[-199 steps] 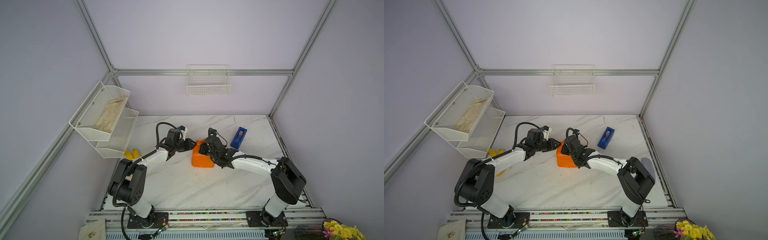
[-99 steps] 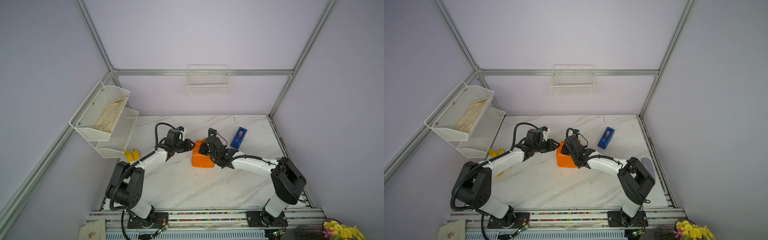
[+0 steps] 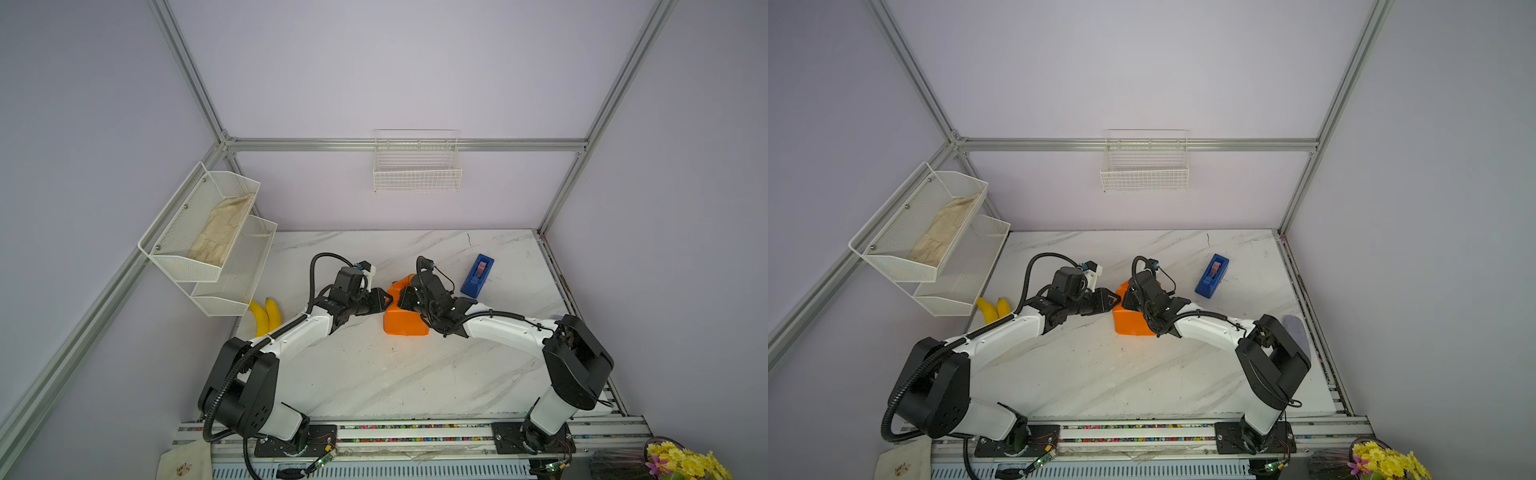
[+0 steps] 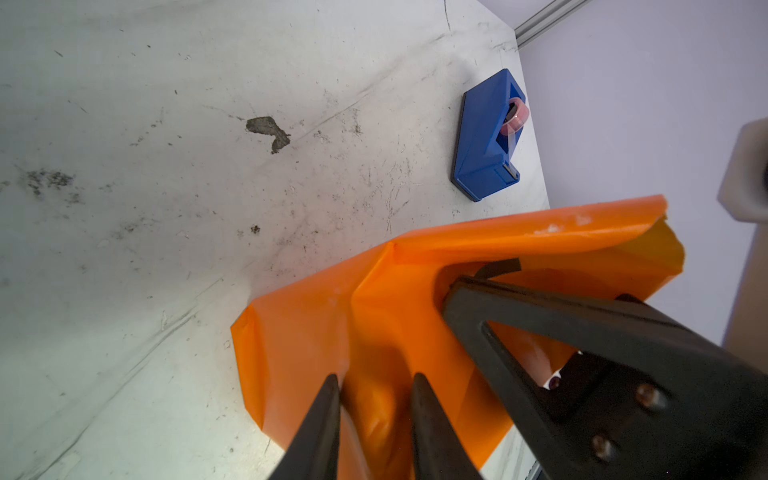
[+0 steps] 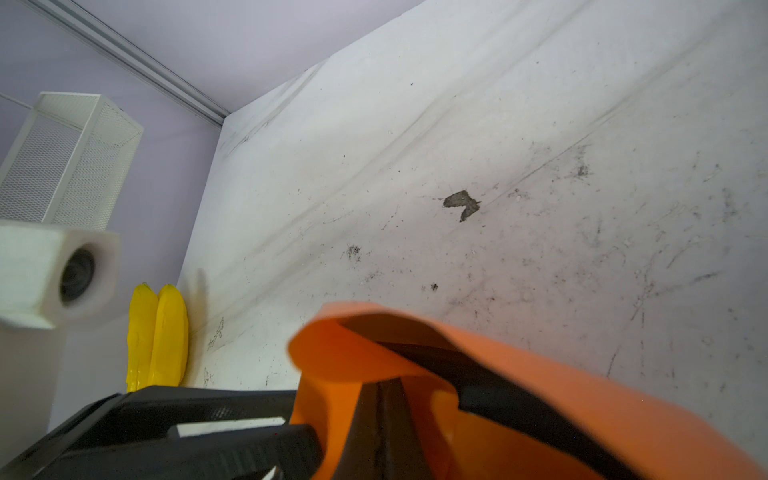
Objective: Wrap the gift box in paper
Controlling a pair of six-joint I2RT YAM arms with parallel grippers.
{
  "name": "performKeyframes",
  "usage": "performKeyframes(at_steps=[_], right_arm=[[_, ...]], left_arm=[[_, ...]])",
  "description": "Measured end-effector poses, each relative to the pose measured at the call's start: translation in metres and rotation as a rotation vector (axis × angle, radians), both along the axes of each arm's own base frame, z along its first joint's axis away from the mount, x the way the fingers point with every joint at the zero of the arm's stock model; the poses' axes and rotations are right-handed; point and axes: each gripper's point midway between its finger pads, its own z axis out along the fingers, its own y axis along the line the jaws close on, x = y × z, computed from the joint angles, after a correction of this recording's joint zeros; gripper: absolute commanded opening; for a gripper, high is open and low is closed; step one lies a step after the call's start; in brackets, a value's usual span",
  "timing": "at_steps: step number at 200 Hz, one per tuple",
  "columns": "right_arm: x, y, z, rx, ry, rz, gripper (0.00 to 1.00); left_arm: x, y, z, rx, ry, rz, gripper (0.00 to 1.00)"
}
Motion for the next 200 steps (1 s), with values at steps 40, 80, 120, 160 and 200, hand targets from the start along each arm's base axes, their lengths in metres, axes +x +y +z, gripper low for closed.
performKeyframes(at_steps=[40,80,120,160,200], right_arm=[[-0.012,0.003,0.004,0.029,0.018,0.052,0.05],[-0.027,0.017,0.017,0.096,0.013,0.139,0.04],[-0.033,0.017,0.007,0.090,0.041,0.159,0.00],[-0.020,-0.001,0.001,0.057,0.049,0.078,0.00],[-0.007,-0.028,0.000,0.035,0.051,0.008,0.00]], left_arm=[[0.001,0.000,0.000,-0.003,-0.006,0.001,0.26],[0.001,0.000,0.000,-0.002,-0.008,0.004,0.25],[0.001,0.000,0.000,-0.001,-0.008,0.004,0.25],[0.001,0.000,0.000,0.000,-0.008,0.005,0.25],[0.001,0.001,0.000,0.000,-0.009,0.005,0.26]])
